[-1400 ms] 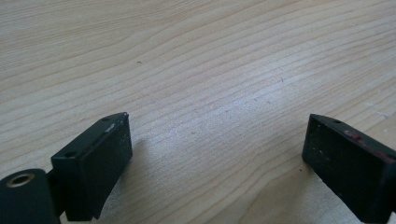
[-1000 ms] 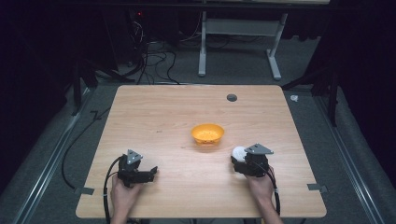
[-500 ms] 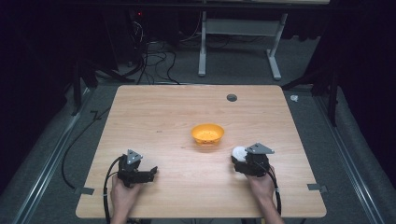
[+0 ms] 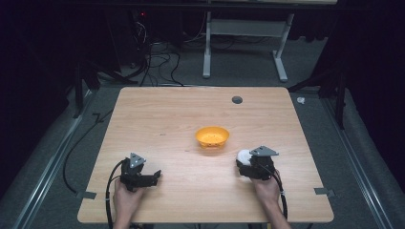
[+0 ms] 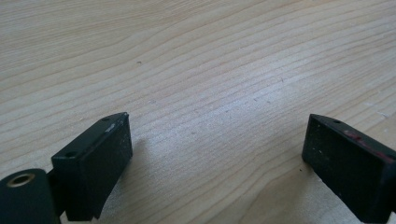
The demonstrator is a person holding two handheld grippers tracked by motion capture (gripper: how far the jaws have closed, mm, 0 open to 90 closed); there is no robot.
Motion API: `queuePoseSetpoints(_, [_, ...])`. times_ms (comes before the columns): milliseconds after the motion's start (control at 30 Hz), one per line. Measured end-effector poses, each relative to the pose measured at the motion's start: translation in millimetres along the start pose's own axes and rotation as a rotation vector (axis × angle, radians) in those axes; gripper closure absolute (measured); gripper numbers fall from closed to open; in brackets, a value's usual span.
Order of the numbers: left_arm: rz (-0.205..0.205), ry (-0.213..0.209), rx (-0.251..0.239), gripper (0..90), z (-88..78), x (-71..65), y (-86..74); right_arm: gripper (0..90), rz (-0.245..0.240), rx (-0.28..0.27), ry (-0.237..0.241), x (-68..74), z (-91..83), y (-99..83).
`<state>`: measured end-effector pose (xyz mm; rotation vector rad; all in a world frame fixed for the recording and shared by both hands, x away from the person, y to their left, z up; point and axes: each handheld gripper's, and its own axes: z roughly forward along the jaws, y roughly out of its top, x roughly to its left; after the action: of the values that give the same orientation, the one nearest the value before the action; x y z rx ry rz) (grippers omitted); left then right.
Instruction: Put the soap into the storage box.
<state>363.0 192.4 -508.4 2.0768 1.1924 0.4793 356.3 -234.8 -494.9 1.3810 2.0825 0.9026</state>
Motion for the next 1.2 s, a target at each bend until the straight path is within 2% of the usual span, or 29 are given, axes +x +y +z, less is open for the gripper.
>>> queuePoseSetpoints(233, [0.0,0.0,0.0,8.8,-0.1,0.0,0.0,25.3,0.003,-0.038,0.005,-2.2,-9.2,3.8])
queuePoseSetpoints(533, [0.0,0.0,0.0,8.8,-0.1,0.0,0.0,25.3,-0.01,-0.06,0.02,0.4,-16.0,11.0])
queuePoseSetpoints(1200, [0.001,-0.001,0.0,8.9,-0.1,0.1,0.0,25.4,-0.02,-0.113,0.088,4.8,-31.6,43.4])
